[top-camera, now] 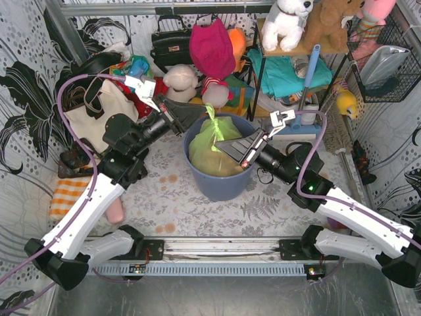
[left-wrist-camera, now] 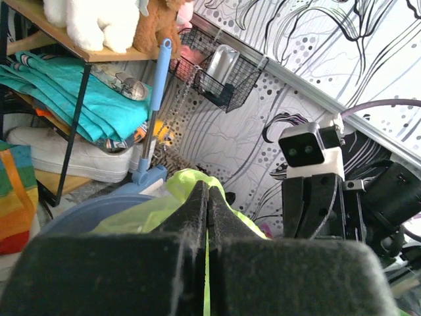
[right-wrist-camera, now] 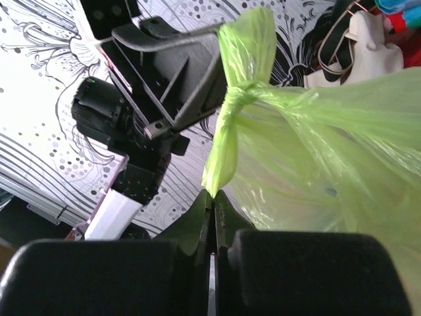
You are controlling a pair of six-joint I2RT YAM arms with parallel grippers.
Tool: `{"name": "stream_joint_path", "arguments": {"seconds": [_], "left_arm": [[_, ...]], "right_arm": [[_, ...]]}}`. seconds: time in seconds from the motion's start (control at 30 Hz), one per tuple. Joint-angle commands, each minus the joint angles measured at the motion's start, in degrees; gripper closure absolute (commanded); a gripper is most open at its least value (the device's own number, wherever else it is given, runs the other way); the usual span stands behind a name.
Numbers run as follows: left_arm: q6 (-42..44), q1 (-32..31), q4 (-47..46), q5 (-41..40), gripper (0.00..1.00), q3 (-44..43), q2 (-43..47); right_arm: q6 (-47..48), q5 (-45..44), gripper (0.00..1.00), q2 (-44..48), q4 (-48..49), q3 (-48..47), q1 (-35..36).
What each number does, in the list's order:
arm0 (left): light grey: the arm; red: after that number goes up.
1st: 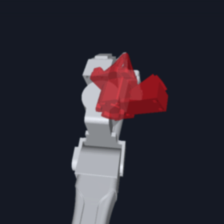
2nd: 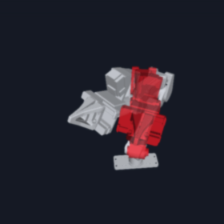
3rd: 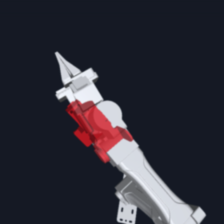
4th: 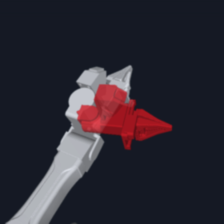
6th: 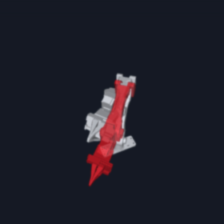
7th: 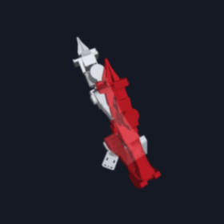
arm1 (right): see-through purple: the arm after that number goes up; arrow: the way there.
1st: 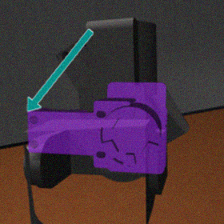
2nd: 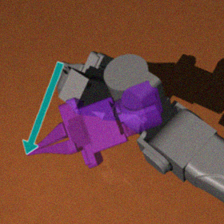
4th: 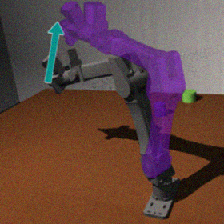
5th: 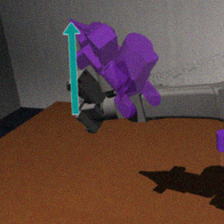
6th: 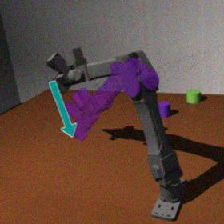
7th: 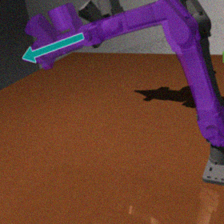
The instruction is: Tie the trash bag
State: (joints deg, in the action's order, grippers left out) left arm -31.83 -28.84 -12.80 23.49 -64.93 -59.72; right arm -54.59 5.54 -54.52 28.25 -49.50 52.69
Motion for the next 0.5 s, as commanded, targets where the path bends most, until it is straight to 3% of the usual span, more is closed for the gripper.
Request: {"name": "stream_joint_path", "arguments": {"seconds": [0.0,0.17,0.47], "left_arm": [[5.0,0.1,0.5,-3.8,1.00,-3.2,-1.3],[6.5,0.1,-0.1,-5.9,1.00,-3.5,-2.4],[10.0,0.1,6.6,-16.7,1.00,-2.4,-2.0]], "right_arm": [[1.2,2.9,1.00,1.7,-6.8,-1.8,0.1],[2.7,7.2,1.00,1.1,-15.4,-4.0,0.1],[2.6,4.0,1.00,6.7,-26.3,-0.4,0.1]]}}
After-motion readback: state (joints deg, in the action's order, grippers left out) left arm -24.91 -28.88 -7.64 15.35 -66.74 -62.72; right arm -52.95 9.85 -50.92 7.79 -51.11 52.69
